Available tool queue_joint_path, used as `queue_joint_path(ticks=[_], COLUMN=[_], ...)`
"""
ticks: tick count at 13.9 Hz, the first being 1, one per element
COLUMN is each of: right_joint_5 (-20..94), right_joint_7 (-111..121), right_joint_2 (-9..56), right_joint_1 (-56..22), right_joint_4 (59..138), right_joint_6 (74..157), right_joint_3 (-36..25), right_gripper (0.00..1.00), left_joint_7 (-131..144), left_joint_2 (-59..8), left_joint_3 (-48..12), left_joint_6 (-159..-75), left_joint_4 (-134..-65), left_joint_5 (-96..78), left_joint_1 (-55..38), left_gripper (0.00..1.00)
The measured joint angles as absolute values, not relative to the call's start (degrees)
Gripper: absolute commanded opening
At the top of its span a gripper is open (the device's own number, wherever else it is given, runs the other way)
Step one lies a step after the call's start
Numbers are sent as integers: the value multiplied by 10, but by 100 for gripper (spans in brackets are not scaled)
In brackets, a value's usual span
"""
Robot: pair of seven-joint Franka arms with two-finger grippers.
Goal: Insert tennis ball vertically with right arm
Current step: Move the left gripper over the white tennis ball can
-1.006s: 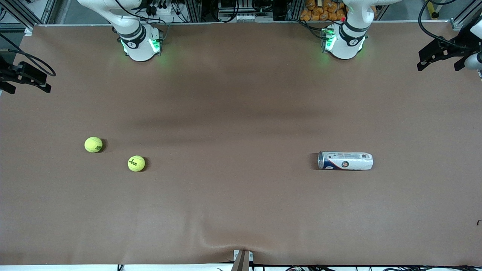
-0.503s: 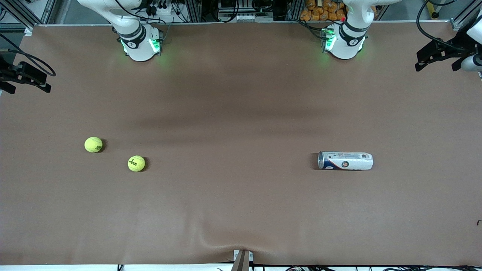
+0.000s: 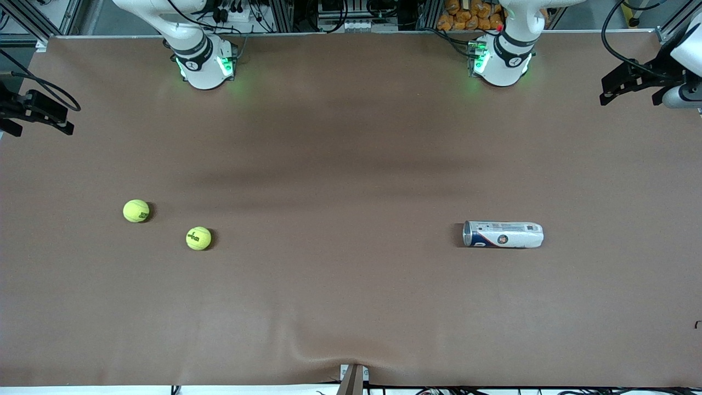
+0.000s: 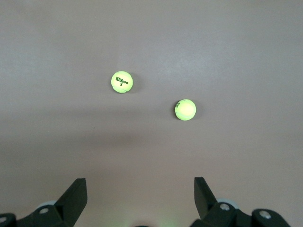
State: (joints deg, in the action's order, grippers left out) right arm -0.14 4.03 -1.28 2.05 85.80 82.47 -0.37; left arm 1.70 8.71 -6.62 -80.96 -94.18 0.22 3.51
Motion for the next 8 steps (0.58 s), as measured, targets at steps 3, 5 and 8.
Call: queue_joint_path(ticks=[3,5,8], right_joint_5=[-1,-1,-1], right_joint_7=[40,40,40], right_joint_2=[-13,-13,-13], right_joint_1=[21,21,21], right_joint_4=[858,858,858], right_joint_6=[825,825,824], right_joint_3=[-4,-4,-4], right_gripper=[100,100,100], left_joint_7=[17,17,17], left_joint_2=[85,78,65], left_joint_3=[-68,-76,-86], left_joint_6=[-813,-819,-837], left_joint_4=[-955,-964,-976], left_joint_5=[2,2,2], left_joint_1=[32,30,28], left_gripper=[100,100,100])
